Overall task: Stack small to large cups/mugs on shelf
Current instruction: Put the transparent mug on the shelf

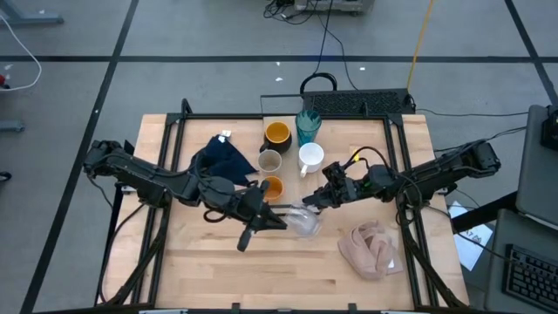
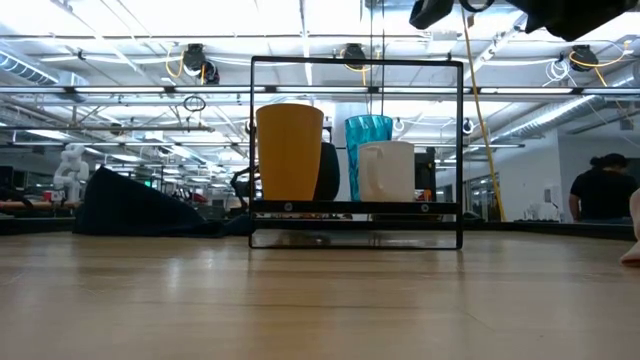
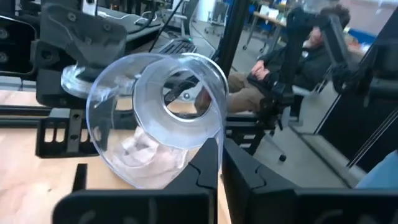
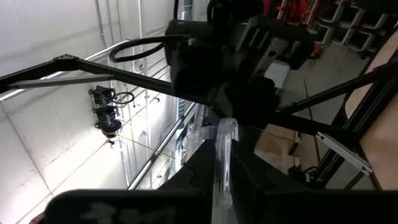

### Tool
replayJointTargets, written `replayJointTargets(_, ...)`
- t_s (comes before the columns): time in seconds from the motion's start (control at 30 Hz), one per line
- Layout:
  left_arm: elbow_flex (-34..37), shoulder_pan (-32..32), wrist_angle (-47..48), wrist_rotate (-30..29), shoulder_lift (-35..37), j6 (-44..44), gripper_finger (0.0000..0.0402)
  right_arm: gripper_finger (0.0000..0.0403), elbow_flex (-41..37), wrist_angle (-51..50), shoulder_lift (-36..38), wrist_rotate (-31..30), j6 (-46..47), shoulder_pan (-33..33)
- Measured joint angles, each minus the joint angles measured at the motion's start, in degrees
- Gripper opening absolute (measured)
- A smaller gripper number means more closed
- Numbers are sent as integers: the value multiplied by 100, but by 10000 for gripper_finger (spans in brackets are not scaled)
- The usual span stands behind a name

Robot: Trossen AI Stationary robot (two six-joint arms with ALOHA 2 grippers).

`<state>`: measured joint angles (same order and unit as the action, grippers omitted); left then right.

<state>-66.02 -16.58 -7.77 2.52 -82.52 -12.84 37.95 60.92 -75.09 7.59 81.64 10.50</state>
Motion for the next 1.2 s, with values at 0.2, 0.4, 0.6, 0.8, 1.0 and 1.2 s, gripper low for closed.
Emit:
replayJointTargets(0.2,-4,22,-80,198,2,-393,3,26,-2,-41,-2,165,-196,2)
replayJointTargets(0.4,-9,179,-32,1103,2,-1319,2,28,-4,4,-6,576,-451,2)
replayJointTargets(0.6,-9,331,-249,1691,2,-1918,1,29,-4,-249,-6,974,-770,-31)
replayJointTargets(0.8,-9,361,-437,1933,2,-2199,0,35,-2,-243,-2,1375,-1090,-33)
replayJointTargets(1.0,-7,352,-431,2324,15,-2537,0,108,-2,-287,7,1633,-1282,-62)
replayJointTargets(1.2,16,359,-339,2952,13,-2970,0,195,0,-251,16,1988,-1217,-235)
